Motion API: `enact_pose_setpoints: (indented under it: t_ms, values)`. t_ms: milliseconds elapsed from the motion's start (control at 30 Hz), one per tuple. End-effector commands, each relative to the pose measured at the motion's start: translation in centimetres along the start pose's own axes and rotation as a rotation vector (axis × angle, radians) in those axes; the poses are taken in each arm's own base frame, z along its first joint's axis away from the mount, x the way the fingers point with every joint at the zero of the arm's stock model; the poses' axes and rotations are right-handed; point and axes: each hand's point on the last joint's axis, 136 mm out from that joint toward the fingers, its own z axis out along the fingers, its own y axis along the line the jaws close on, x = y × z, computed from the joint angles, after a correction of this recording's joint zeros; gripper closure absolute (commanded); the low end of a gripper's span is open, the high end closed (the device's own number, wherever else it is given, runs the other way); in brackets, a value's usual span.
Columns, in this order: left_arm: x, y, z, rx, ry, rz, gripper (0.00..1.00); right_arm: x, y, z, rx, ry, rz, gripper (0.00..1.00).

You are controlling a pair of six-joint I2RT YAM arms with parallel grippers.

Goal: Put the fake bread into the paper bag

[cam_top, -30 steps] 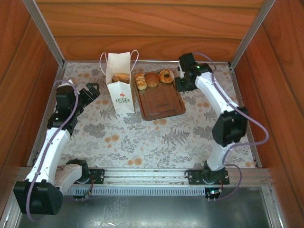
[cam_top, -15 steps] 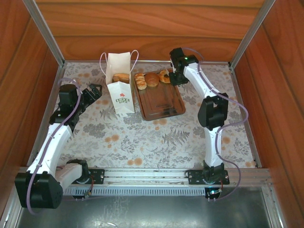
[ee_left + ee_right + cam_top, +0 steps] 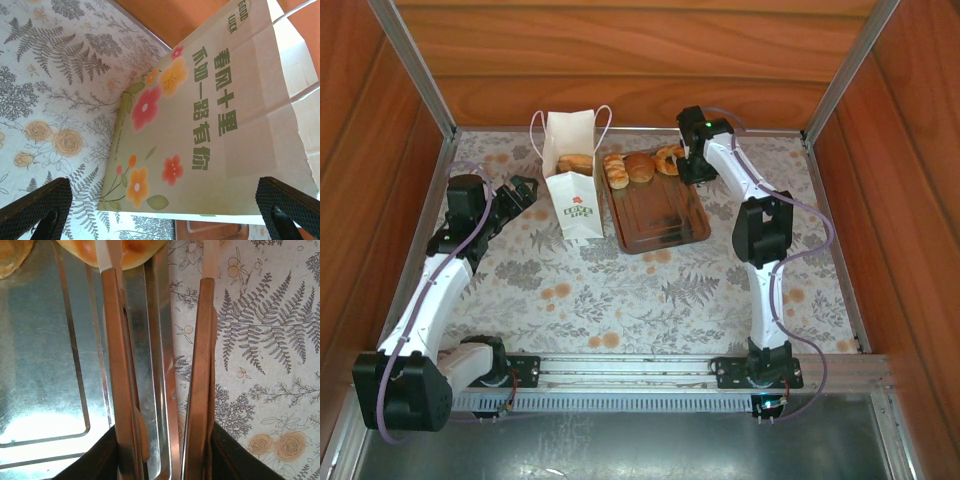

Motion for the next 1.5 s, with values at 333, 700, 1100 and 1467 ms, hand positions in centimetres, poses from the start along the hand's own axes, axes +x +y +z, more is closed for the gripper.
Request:
enact_pose_setpoints:
  t_ms: [333,700,1100,1467]
  values:
    - [-0.9,-0.9,-0.1,0.016,-0.009,0.029,0.00,-0.1,0.2,0.6,-0.041,0.021,0.003,0.62]
    - [-0.9,-1.3,-0.3,0.029,-0.002,0.034,0.00,0.1,0.1,0.2,-0.046,0.025,0.005,0.71]
    - [-1.5,-1.6,-1.3,0.021,-0.026,0.043,0.00,-0.4,-1.7,-5.4,-0.006,-0.104,0.015,0.74]
    - [-4.2,-5.1,-3.3,0.083,-0.080,0.094,0.05,3.4,-2.7,-14.3,-0.062,-0.297,0.074,0.75]
